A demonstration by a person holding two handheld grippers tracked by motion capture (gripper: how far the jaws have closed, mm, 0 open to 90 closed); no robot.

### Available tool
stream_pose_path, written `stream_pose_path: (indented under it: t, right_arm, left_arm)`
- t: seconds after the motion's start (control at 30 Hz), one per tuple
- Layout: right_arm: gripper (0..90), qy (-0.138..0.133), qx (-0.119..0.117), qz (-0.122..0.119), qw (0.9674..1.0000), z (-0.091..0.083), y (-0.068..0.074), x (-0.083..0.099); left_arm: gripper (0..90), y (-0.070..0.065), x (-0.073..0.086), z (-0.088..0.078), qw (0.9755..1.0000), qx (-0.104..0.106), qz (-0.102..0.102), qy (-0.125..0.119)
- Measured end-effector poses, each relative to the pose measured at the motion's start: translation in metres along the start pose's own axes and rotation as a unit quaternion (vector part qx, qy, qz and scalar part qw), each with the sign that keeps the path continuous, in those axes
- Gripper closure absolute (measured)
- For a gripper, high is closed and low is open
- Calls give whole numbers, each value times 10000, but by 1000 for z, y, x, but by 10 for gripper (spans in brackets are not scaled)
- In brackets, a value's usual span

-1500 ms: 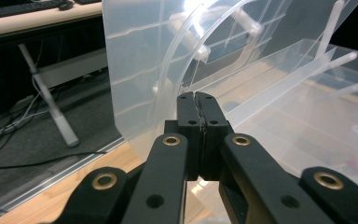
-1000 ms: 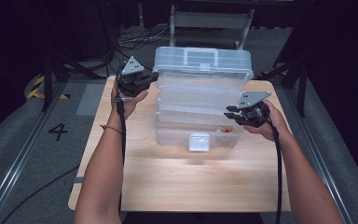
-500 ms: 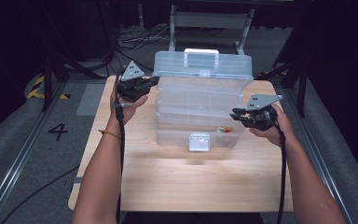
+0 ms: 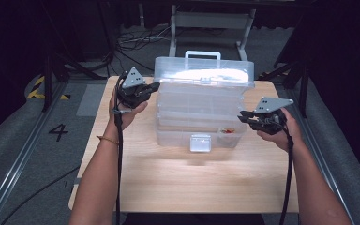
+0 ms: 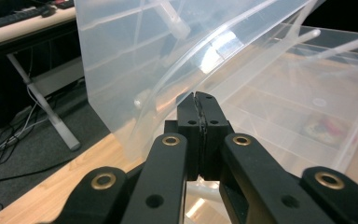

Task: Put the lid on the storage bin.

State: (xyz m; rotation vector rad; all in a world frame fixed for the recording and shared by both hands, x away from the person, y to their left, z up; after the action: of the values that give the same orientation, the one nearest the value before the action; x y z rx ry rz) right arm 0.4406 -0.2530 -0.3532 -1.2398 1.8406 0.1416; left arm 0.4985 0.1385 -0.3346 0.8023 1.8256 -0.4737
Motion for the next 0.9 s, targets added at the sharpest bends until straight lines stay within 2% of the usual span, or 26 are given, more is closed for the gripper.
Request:
stream_pose_path:
  t: [0.13, 0.3, 0.33, 0.4, 0.6, 0.7, 0.9]
  right_arm:
    - [771, -65, 5, 48, 10000, -7, 2, 5]
    - [732, -8, 37, 122, 9999, -11, 4, 13]
    - [703, 5, 40, 238, 9997, -12, 5, 17]
    - [690, 10, 30, 280, 9996, -12, 6, 19]
    - [582, 55, 93, 459, 9989, -12, 7, 33]
    - [450, 29, 56, 724, 9974, -10, 7, 42]
    - [396, 74, 81, 848, 9963, -6, 9, 50]
  left_arm:
    - [896, -4, 5, -3, 10000, 5, 56, 43]
    - [897, -8, 9, -4, 9999, 19, 101, 104]
    - [897, -10, 11, -5, 9998, 27, 138, 139]
    - [896, -11, 12, -5, 9998, 40, 141, 145]
    - [897, -15, 16, -6, 9995, 54, 186, 243]
    - [897, -17, 19, -5, 9994, 47, 190, 283]
    - [898, -23, 25, -4, 9990, 6, 260, 369]
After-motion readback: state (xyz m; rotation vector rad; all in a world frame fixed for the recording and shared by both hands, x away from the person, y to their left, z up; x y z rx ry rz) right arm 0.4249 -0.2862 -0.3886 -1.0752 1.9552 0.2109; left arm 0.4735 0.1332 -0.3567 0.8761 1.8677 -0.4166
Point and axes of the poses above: each handheld gripper's, and its own axes: z roughly forward along the jaws, x roughly out of its underside, y roughly to its left, the point moved 3 cm from there along z, roughly forward along the jaws, and after that the axes turned 6 degrees about -z, right-handed, at the moved point
